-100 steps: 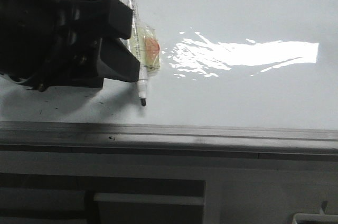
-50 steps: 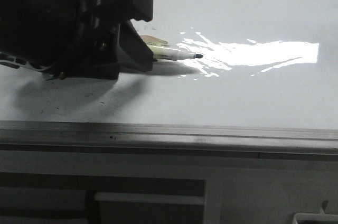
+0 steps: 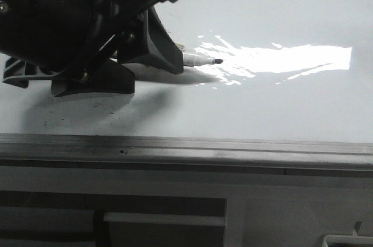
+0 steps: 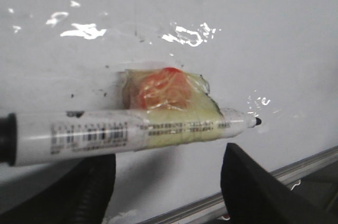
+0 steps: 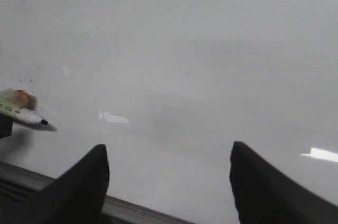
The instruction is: Write number 5 on whiteboard
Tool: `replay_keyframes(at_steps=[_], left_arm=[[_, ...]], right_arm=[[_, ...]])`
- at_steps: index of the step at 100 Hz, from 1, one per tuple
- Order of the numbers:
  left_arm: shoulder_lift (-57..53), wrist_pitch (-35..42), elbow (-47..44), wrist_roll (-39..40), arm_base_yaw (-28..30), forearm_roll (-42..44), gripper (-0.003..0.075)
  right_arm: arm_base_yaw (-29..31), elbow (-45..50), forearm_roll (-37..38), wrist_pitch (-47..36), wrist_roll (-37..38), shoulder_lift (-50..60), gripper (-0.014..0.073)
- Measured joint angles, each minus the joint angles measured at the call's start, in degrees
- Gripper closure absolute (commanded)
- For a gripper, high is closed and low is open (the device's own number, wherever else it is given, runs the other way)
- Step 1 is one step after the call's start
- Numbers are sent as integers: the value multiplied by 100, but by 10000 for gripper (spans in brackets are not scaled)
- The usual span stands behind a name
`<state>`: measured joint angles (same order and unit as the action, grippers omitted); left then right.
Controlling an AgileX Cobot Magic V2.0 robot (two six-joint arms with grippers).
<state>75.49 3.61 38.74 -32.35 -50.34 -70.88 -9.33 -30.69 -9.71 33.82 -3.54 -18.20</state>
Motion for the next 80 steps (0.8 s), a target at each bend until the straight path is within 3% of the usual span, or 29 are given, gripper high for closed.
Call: replay_keyframes(at_steps=[49, 80], left_arm=[[-26, 10, 13, 0, 0, -1762, 286], [-26, -186, 13, 9, 0, -1952, 312]], right_arm=[[0, 0, 0, -11, 0, 0, 153], [0, 0, 0, 0, 0, 0, 153]])
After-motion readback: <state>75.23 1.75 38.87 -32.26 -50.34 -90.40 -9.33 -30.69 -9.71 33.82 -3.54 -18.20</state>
